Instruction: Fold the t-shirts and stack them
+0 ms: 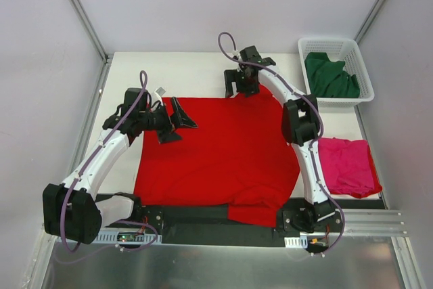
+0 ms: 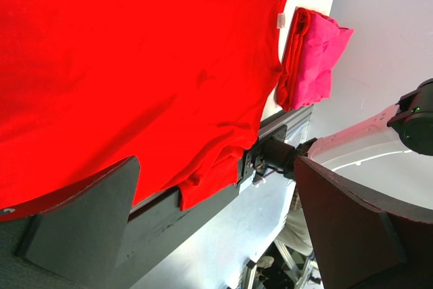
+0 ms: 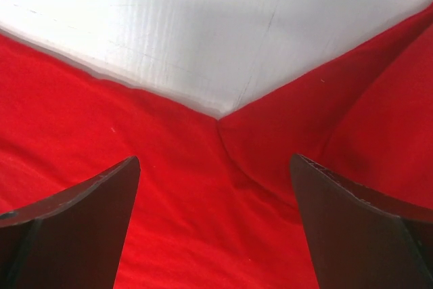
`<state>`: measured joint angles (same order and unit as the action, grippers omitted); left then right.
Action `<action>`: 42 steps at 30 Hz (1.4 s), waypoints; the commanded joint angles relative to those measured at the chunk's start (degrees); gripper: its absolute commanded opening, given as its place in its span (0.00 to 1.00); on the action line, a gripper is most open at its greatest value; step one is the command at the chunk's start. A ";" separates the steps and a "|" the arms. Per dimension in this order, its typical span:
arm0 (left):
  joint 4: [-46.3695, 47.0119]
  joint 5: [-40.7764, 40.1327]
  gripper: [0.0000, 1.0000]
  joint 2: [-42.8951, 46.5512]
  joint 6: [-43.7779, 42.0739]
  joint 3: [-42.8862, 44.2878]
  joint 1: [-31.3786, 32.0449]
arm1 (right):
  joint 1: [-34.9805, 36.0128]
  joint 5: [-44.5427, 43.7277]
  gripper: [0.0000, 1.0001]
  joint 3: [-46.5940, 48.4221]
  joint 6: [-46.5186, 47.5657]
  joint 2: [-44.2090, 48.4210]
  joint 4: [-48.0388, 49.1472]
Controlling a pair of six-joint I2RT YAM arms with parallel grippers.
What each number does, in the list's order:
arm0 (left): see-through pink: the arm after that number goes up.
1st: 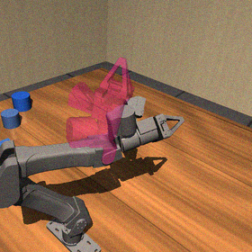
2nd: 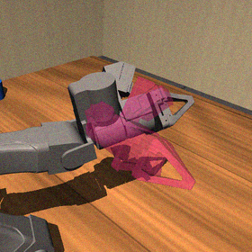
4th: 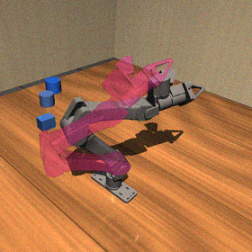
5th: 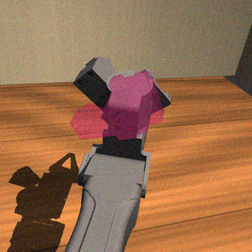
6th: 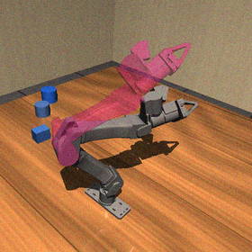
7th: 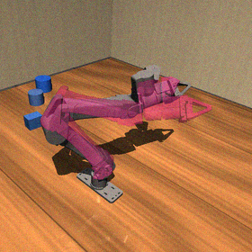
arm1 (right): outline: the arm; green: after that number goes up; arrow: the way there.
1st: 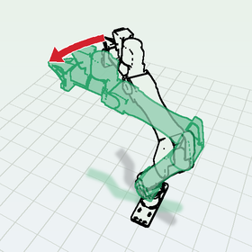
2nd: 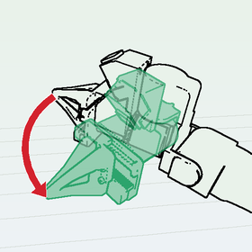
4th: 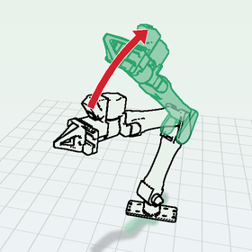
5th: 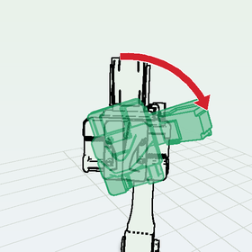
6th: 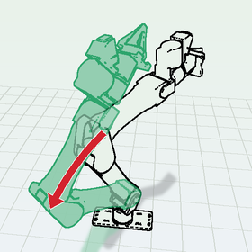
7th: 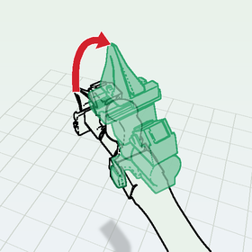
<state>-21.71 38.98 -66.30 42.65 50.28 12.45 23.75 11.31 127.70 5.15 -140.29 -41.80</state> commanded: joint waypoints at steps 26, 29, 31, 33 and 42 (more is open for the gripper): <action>0.80 3.03 0.99 3.64 2.78 -1.15 0.65 | 1.83 5.23 0.96 -0.93 -2.16 -2.39 9.79; 0.80 3.03 0.99 3.37 2.70 -0.89 0.65 | 1.65 0.91 0.96 -0.71 -1.98 0.27 11.39; 0.80 3.12 0.99 3.37 2.70 -0.62 0.65 | 1.65 0.12 0.96 2.10 -1.81 -0.07 10.43; 0.80 3.12 0.99 3.46 2.70 -0.80 0.65 | 1.65 0.03 0.96 4.65 -2.16 -0.51 10.42; 0.80 3.65 0.99 4.25 2.87 -1.41 0.65 | 1.92 0.38 0.96 2.55 -4.53 0.10 16.75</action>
<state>-21.71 40.51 -63.26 44.62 48.80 12.45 25.36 12.38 129.27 1.89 -143.44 -28.67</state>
